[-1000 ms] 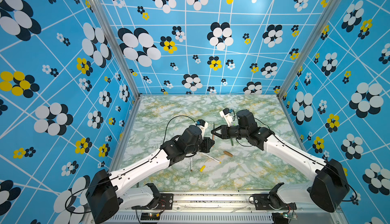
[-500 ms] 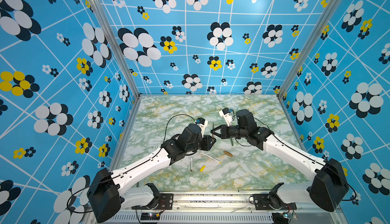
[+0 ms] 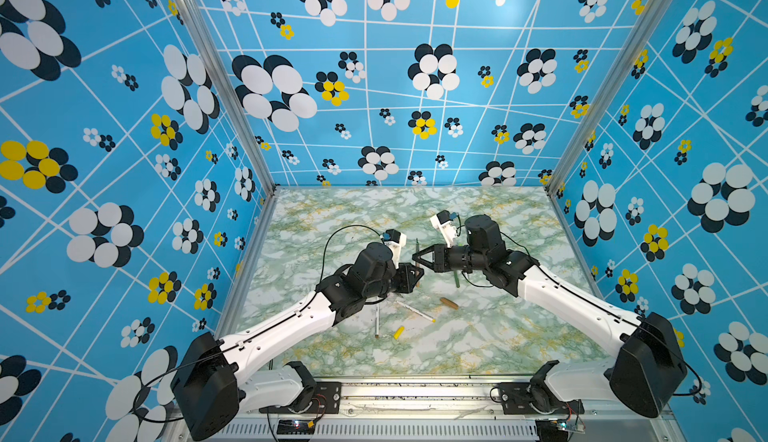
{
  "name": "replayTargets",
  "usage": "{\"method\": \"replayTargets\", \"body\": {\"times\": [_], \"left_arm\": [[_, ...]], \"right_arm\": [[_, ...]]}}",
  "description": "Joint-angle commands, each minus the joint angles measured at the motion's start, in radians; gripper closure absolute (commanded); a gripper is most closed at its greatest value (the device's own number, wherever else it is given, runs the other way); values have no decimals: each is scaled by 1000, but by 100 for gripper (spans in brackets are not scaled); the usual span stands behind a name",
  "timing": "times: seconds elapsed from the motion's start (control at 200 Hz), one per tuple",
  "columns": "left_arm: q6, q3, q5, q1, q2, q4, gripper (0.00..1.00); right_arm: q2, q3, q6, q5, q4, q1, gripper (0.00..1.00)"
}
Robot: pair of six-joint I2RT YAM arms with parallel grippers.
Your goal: Insert the pens into the pen caps
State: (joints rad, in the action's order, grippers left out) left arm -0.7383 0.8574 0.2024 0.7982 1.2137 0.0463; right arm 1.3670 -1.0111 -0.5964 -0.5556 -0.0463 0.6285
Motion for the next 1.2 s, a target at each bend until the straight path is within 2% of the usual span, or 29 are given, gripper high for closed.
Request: {"method": "replayTargets", "body": {"times": [0.0,0.115,0.18,0.3,0.4,0.545,0.71,0.965,1.194], "left_arm": [[6,-6,0,-9,-11,18,94],[19,-6,-14,-8,-19,46,100],[33,-2,-31,-11,-22,77,100],[63,-4,-73,-14,-38,141,100],[98,-10,-82,-25,-60,191,100],[145,-35,-84,-44,-103,252,100],[174,-82,-44,-73,-159,280,100],[159,-152,-15,-84,-220,247,100],[128,-214,-21,-92,-247,181,100]], "right_arm": [[-17,11,-4,16,24,8,92],[-21,9,8,39,6,8,87],[-25,-1,27,58,-26,8,79],[-39,-37,89,127,-143,7,64],[-48,-71,145,202,-280,6,58],[-38,-78,211,329,-467,6,56],[27,-56,265,441,-598,11,56],[183,-101,358,584,-721,55,53],[327,-159,413,636,-762,105,51]]}}
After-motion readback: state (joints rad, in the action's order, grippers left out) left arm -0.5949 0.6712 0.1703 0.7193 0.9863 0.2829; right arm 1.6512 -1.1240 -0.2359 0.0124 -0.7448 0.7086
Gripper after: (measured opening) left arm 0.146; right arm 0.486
